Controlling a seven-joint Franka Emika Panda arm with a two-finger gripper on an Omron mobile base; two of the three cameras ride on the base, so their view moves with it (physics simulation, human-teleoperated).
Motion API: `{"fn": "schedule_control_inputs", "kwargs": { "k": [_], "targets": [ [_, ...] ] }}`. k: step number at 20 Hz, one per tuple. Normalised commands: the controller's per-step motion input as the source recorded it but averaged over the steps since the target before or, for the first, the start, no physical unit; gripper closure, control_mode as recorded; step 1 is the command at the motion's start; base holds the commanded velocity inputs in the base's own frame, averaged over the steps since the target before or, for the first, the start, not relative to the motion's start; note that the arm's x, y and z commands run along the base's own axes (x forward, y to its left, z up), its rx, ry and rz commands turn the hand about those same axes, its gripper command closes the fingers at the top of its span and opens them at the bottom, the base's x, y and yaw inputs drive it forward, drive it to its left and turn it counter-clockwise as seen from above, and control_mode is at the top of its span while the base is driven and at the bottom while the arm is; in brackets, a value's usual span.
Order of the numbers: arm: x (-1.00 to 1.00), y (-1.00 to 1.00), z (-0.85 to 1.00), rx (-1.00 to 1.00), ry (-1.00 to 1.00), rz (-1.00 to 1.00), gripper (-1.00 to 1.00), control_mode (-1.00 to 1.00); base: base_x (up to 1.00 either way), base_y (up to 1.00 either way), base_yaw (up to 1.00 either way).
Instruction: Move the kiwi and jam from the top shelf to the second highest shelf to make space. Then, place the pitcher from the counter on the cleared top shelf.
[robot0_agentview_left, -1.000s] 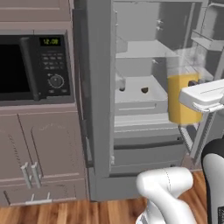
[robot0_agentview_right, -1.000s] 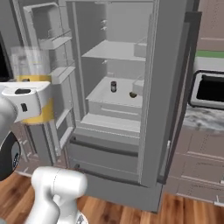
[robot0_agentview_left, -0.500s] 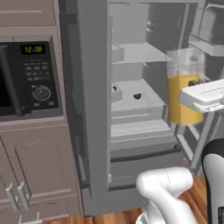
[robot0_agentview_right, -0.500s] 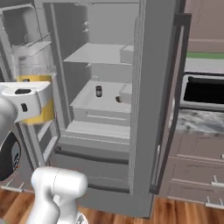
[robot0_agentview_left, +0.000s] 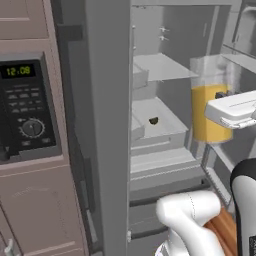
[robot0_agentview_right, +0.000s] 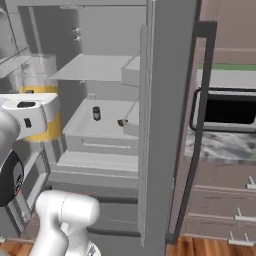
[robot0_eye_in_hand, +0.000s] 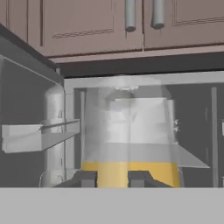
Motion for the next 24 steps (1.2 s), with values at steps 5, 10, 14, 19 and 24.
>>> {"fn": "schedule_control_inputs", "kwargs": {
  "k": [5,10,14,19,24],
  "targets": [
    [0.00,0.00,0.00,0.00,0.00,0.00,1.00,1.00,0.53,0.00,-0.21],
    [0.00,0.00,0.00,0.00,0.00,0.00,1.00,1.00,0.49,0.07,-0.18],
    [0.00,0.00,0.00,0.00,0.00,0.00,1.00,1.00,0.42,0.20,-0.15],
    [0.10,0.07,0.00,-0.01,-0.03,-0.03,1.00,-1.00,0.18,0.12,-0.07],
    [0.14,0.02,-0.02,0.00,-0.06,-0.01,1.00,-1.00,0.00,0.00,0.00]
  ]
}}
